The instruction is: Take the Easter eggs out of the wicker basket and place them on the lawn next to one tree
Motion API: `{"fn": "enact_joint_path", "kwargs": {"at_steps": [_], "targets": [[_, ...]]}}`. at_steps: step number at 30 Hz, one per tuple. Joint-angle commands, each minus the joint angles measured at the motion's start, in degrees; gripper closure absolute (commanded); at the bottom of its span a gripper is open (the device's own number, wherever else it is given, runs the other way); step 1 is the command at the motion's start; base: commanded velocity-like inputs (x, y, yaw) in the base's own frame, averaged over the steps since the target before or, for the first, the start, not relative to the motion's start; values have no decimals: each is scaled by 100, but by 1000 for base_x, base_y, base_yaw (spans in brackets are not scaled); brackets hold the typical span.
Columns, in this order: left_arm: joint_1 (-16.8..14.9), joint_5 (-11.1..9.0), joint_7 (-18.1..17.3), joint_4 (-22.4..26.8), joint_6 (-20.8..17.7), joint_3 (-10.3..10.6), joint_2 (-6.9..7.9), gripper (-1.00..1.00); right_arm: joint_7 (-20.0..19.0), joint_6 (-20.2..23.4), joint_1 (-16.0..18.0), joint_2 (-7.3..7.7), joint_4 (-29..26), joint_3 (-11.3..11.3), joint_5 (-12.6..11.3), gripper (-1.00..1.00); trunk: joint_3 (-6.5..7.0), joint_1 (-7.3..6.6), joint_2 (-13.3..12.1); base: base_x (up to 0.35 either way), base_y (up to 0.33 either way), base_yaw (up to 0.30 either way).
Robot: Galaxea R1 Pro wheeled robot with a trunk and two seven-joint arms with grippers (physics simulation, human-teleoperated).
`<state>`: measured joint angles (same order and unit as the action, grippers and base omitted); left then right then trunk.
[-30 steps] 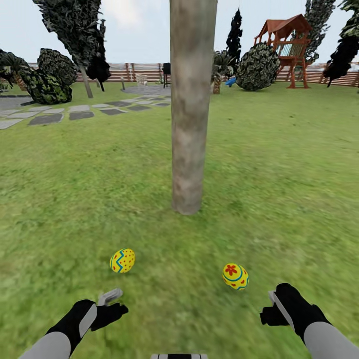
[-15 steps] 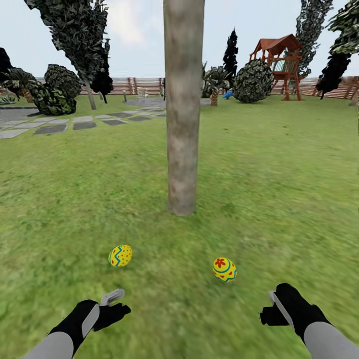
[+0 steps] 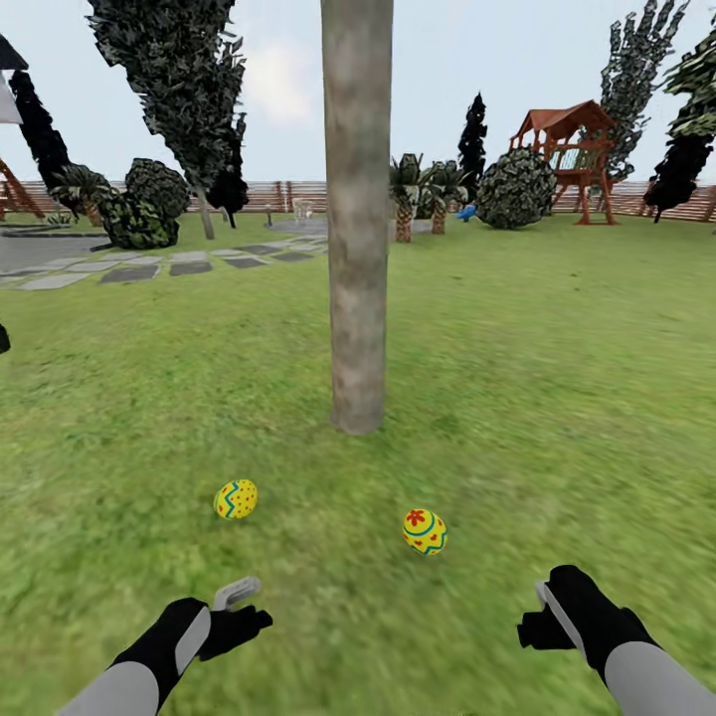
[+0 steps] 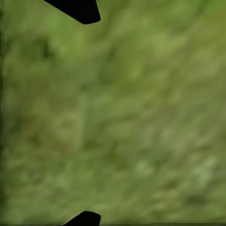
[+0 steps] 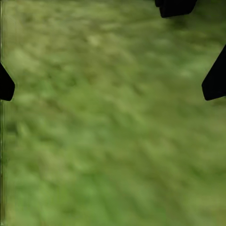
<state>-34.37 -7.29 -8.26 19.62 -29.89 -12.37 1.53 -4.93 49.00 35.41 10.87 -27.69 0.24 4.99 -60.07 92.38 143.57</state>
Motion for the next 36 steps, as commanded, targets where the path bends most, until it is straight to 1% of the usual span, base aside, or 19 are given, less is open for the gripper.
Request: {"fn": "enact_joint_path", "kwargs": {"at_steps": [1, 3, 8, 13, 20, 26, 36], "targets": [[-2, -36, 0, 7, -43, -24, -4, -100, -52, 24, 0, 2, -9, 2, 54, -100, 18, -6, 1, -218, -295, 249], [-2, -35, 0, 7, -43, -22, -9, -100, -52, 24, 1, 2, -9, 2, 54, -100, 62, -11, -2, -218, -295, 186], [-1, -36, 0, 7, -43, -20, -12, -100, -58, 23, -1, -4, -9, 2, 39, -100, 171, -24, -9, -211, -295, 20], [-5, -36, 0, 3, -43, -20, -60, -100, -52, 22, 1, -38, -9, 3, 57, -100, 279, -37, -16, -209, -296, 27], [-3, -36, 0, -15, -43, -20, -113, -100, -52, 22, -1, -58, -9, 6, 63, -100, 434, -55, -25, -209, -296, 229], [-3, -36, 0, -19, -43, -20, -125, -100, -45, 22, -3, -67, -5, 10, 63, -100, 567, -70, -33, -209, -296, 259], [-4, -36, 0, -19, -43, -20, -134, -100, -41, 14, 1, -70, 87, 11, 64, -100, 746, -290, -434, -209, -296, 273]]}}
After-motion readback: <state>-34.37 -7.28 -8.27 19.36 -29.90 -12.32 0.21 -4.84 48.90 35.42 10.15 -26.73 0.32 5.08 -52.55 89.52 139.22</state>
